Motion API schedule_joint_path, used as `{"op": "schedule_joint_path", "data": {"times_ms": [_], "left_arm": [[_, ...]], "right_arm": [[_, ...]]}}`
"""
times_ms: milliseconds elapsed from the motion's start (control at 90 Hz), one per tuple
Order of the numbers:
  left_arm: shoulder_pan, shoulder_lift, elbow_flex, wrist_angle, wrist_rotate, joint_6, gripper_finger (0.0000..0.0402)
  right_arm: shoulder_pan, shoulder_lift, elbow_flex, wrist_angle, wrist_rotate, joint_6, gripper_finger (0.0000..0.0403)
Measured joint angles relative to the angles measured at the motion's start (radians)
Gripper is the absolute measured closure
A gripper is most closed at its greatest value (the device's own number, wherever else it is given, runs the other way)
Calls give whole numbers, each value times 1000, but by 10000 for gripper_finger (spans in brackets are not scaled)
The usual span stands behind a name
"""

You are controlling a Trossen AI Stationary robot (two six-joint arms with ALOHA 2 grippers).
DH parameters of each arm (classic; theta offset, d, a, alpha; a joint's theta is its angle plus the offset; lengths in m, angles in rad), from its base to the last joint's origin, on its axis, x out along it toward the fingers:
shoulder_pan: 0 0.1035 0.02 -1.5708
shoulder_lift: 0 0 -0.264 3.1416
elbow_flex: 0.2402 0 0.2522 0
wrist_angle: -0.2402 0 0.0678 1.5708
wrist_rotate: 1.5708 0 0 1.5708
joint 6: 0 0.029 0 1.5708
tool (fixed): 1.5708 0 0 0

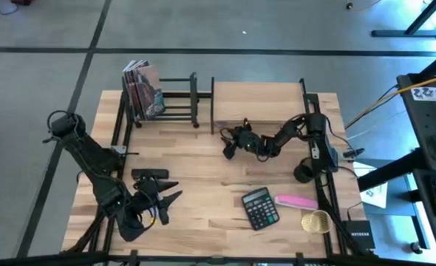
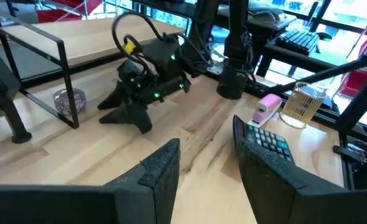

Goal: Stock shelves
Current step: Remove the red scented candle jar from under the shelf

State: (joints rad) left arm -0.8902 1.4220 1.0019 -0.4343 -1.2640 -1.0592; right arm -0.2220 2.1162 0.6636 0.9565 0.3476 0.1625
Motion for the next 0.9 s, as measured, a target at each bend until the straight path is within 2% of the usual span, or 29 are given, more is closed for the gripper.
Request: {"op": "schedule_joint_path", "data": {"times_ms": [111,256,422,633,900], "left_arm": [[0,0,0,0,1,0,259],[0,0,0,0,5,0,259],[0,0,0,0,7,-6,259],[1,0,0,0,7,-7,259],[1,0,0,1,18,-15,259]], "right_arm": [[-12,0,0,9,-17,-46,151],[-16,3,0,31,4,-116,101],[-36,3,1,49,-3,-130,58],[-84,5,29,33,-107,-118,52],[-108,5,52,10,-128,-124,52]]}}
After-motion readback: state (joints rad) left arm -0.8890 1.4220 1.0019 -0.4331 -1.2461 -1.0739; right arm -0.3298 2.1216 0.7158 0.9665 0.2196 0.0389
